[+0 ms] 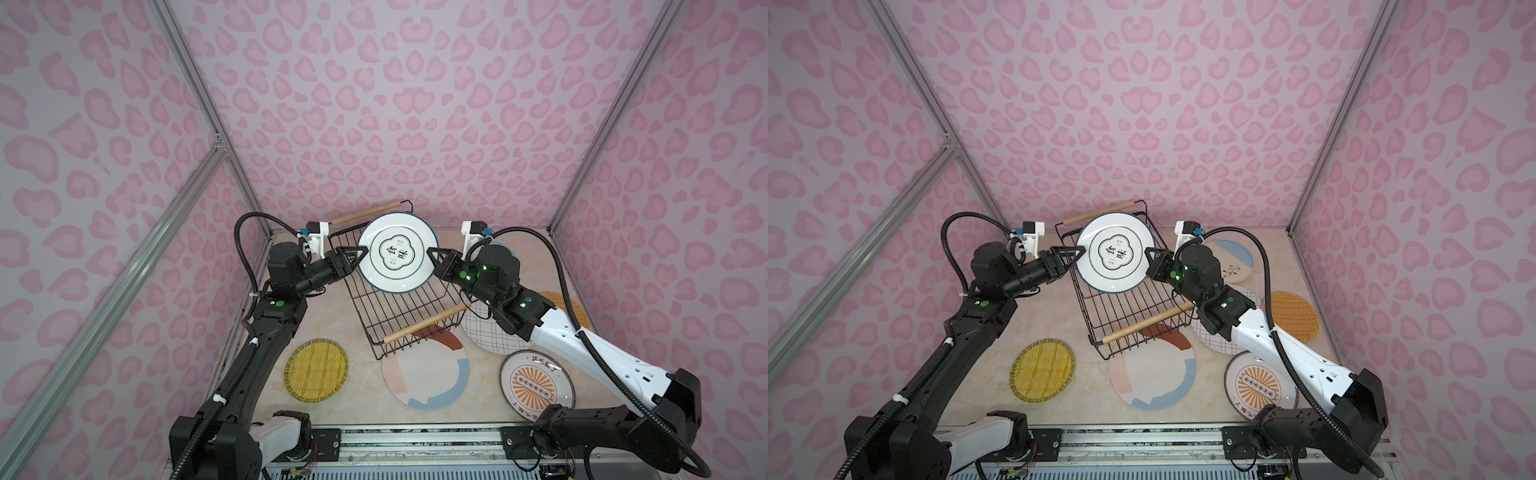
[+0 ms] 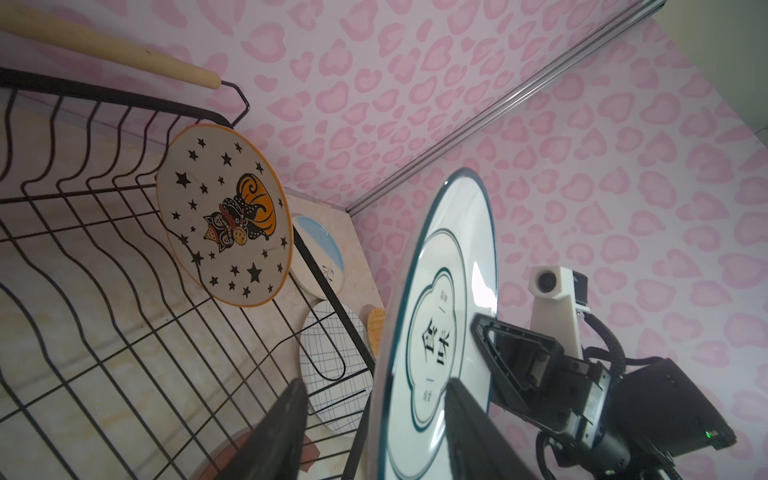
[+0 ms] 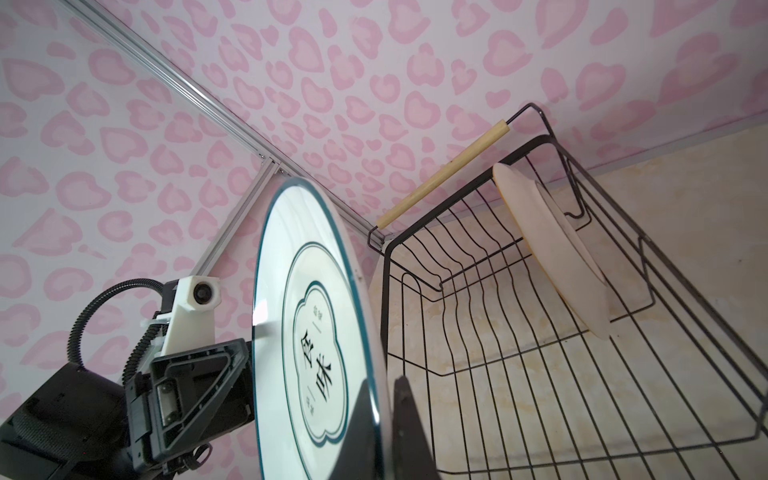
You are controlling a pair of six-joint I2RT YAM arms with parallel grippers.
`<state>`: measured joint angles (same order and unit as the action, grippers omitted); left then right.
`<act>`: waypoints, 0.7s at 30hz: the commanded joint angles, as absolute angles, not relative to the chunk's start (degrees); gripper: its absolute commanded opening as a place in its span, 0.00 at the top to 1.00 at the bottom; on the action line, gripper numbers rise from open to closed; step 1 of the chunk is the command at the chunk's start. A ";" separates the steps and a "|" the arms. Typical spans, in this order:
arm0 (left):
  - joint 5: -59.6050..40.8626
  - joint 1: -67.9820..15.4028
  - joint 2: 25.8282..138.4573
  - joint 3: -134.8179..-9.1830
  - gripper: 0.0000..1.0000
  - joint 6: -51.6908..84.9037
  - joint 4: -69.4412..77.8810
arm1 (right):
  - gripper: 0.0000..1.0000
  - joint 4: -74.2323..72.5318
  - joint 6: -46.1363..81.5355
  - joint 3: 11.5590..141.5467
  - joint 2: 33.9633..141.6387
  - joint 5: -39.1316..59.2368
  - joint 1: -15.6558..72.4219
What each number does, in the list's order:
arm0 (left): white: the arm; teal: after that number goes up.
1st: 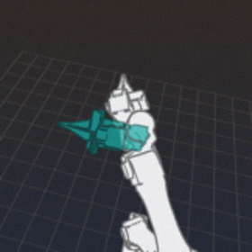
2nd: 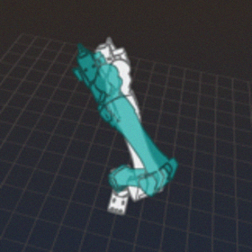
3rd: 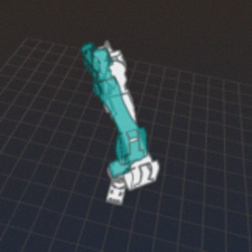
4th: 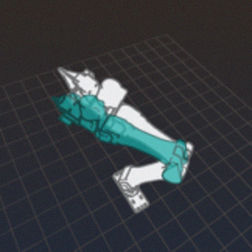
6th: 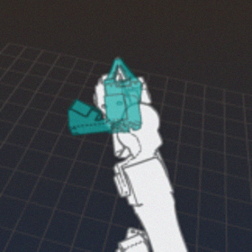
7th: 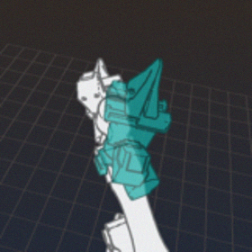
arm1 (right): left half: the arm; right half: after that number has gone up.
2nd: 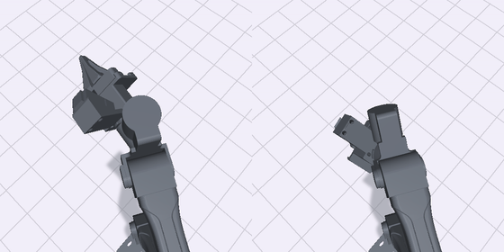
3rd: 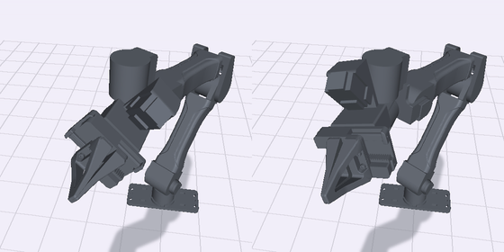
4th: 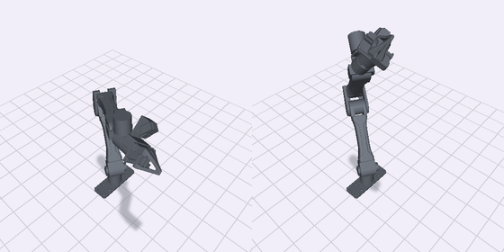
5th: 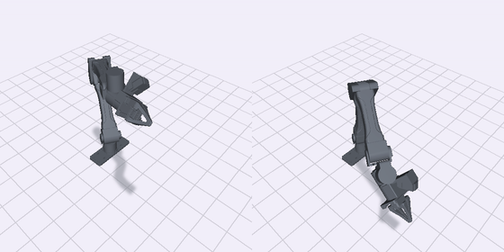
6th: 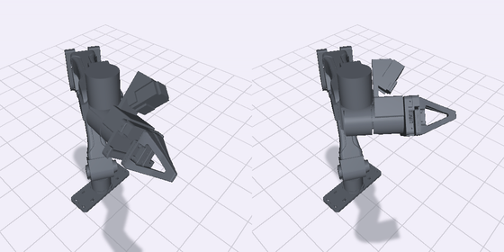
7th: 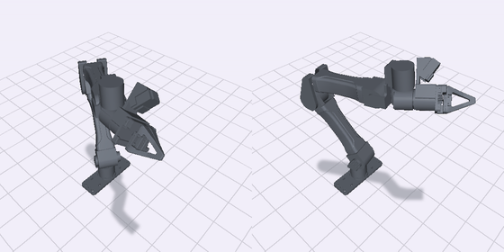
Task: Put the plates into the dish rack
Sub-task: 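Open and withdraw the left gripper while the right gripper carries the plate over the rack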
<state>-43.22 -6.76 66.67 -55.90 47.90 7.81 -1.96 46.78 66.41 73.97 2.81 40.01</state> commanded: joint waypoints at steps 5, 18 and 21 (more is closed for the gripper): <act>-41.90 -2.14 60.88 -54.67 0.02 48.31 10.55 | 1.00 6.53 37.54 71.92 73.54 -6.80 40.29; -42.18 1.06 58.03 -54.06 0.02 48.54 13.05 | 1.00 20.10 19.50 95.20 89.87 -25.35 43.67; -42.19 2.14 58.95 -53.72 0.02 49.68 13.18 | 1.00 20.57 15.50 99.07 93.94 -28.65 44.26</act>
<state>-42.02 1.52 58.39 -54.11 48.58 10.87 20.12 21.15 97.10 91.68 -22.81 43.83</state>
